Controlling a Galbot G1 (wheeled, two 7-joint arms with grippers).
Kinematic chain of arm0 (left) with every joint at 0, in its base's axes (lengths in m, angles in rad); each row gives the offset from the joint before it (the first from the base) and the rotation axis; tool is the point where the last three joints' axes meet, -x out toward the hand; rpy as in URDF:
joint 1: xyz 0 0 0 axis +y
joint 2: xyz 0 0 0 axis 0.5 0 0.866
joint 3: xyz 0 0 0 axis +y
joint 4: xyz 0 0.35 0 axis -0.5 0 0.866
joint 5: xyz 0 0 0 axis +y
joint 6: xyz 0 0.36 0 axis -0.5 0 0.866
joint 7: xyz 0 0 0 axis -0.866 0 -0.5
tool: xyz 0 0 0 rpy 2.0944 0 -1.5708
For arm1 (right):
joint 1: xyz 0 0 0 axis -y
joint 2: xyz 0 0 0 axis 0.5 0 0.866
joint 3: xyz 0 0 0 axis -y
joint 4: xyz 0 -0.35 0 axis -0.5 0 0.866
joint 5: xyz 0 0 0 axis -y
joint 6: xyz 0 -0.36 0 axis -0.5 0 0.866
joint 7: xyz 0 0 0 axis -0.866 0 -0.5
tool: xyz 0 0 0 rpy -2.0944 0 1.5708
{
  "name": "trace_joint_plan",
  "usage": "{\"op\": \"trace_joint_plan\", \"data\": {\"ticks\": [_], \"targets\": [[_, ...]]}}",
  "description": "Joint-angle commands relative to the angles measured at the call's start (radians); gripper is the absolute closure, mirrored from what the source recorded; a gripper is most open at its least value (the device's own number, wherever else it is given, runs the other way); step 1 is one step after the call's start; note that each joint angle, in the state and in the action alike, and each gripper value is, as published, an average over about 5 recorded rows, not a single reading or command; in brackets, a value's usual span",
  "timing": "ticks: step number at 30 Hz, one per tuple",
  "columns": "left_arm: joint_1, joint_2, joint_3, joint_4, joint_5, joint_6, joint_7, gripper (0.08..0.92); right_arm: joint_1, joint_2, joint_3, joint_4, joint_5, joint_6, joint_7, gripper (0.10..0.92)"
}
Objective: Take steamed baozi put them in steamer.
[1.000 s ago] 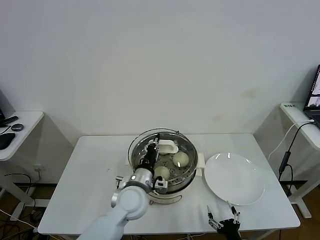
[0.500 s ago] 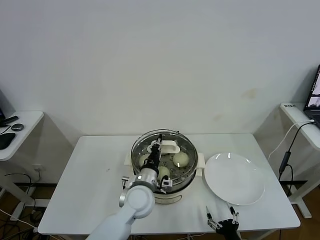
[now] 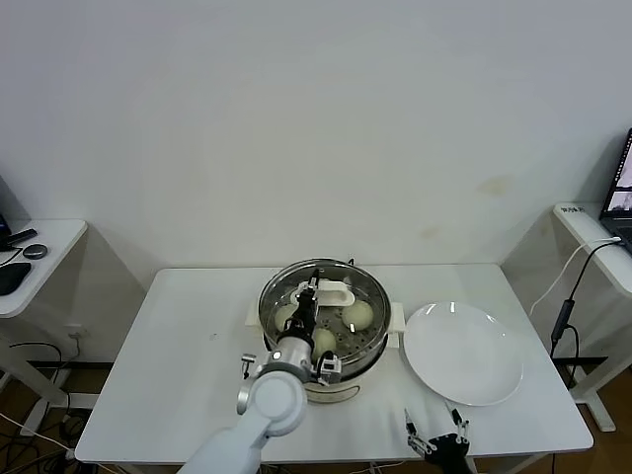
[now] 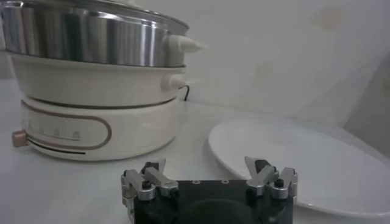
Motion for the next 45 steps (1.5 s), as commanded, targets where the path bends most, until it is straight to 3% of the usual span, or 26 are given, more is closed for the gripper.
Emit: {"op": "trace_joint_plan", "data": {"ticks": [1, 15, 18, 25, 34, 39, 45], "targets": [[0.003, -0.010, 0.006, 0.002, 0.002, 0.001, 0.002, 0.828, -0.001, 0.001, -0.001, -0.001, -0.002, 0.000, -0.001, 0.203], [0.019, -0.011, 0.000, -0.009, -0.026, -0.006, -0.011, 0.824, -0.001, 0.001, -0.003, 0.000, -0.004, -0.001, -0.002, 0.203], [0.042, 0.000, -0.009, -0.044, -0.045, -0.010, -0.017, 0.776, -0.002, 0.001, -0.003, 0.002, -0.005, -0.001, -0.003, 0.203], [0.159, 0.034, -0.050, -0.180, -0.151, -0.047, -0.063, 0.573, -0.003, 0.001, -0.004, 0.006, -0.010, -0.001, -0.002, 0.203], [0.438, 0.157, -0.204, -0.470, -0.729, -0.122, -0.245, 0.313, -0.010, 0.001, -0.006, 0.015, -0.012, 0.002, -0.003, 0.203], [0.694, 0.128, -0.511, -0.517, -1.161, -0.438, -0.320, 0.200, -0.019, -0.001, -0.012, 0.025, -0.007, 0.012, -0.001, 0.203], [0.959, 0.070, -0.698, -0.485, -1.493, -0.589, -0.399, 0.178, -0.051, -0.029, -0.013, 0.091, 0.088, 0.012, 0.007, 0.203]]}}
